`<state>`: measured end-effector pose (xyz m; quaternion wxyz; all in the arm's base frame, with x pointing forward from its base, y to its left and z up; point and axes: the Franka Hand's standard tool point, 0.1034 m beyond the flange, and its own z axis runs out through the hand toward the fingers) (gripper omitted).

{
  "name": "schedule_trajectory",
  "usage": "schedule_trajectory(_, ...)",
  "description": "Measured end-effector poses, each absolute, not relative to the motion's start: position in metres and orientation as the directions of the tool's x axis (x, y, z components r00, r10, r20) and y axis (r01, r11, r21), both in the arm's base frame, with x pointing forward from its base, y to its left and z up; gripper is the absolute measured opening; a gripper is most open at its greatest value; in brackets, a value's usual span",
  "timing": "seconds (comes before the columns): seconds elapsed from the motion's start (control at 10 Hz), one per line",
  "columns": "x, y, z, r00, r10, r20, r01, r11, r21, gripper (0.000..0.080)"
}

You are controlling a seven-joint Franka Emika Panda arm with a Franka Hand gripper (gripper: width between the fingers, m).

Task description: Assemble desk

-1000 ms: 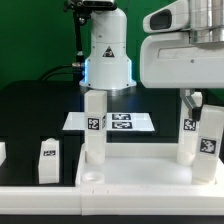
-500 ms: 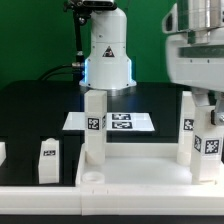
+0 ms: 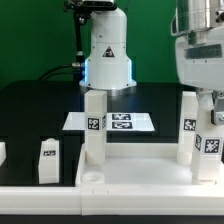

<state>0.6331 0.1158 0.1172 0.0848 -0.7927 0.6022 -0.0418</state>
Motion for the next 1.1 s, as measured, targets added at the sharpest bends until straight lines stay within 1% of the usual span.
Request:
schedule_trajectory(0.1,0.6339,0.1148,0.1185,0.466,-0.885,0.003,-0.87,-0.459,-0.178,0.0401)
schedule_trajectory(0.2,0.6344,0.1134,0.1184,0.569,-0.822,0.023,-0.808,-0.563,-0.174,0.0539)
schedule_trajectory(0.3,0.6341,0.1132,0.1176,0.606,-0.795,0.031,-0.78,-0.601,-0.172,0.0615)
schedule_trajectory(0.4,0.6341,0.1126,0.1174,0.656,-0.753,0.044,-0.738,-0.653,-0.168,0.0643)
schedule_trajectory(0.5,0.6342,0.1116,0.1173,0.711,-0.701,0.058,-0.686,-0.71,-0.162,0.0643)
schedule_trajectory(0.6,0.6342,0.1113,0.1174,0.793,-0.603,0.087,-0.59,-0.796,-0.139,0.0648)
schedule_trajectory(0.7,0.6339,0.1148,0.1172,0.909,-0.396,0.13,-0.389,-0.918,-0.076,0.0648)
schedule_trajectory(0.8,0.6332,0.1189,0.1157,0.972,-0.193,0.137,-0.191,-0.981,-0.026,0.0649)
schedule_trajectory(0.9,0.6328,0.1196,0.1154,0.981,-0.136,0.137,-0.135,-0.991,-0.017,0.0649)
schedule_trajectory(1.0,0.6329,0.1189,0.1153,0.973,-0.186,0.137,-0.185,-0.983,-0.023,0.0649)
schedule_trajectory(1.1,0.633,0.1186,0.1153,0.973,-0.185,0.137,-0.184,-0.983,-0.022,0.0529)
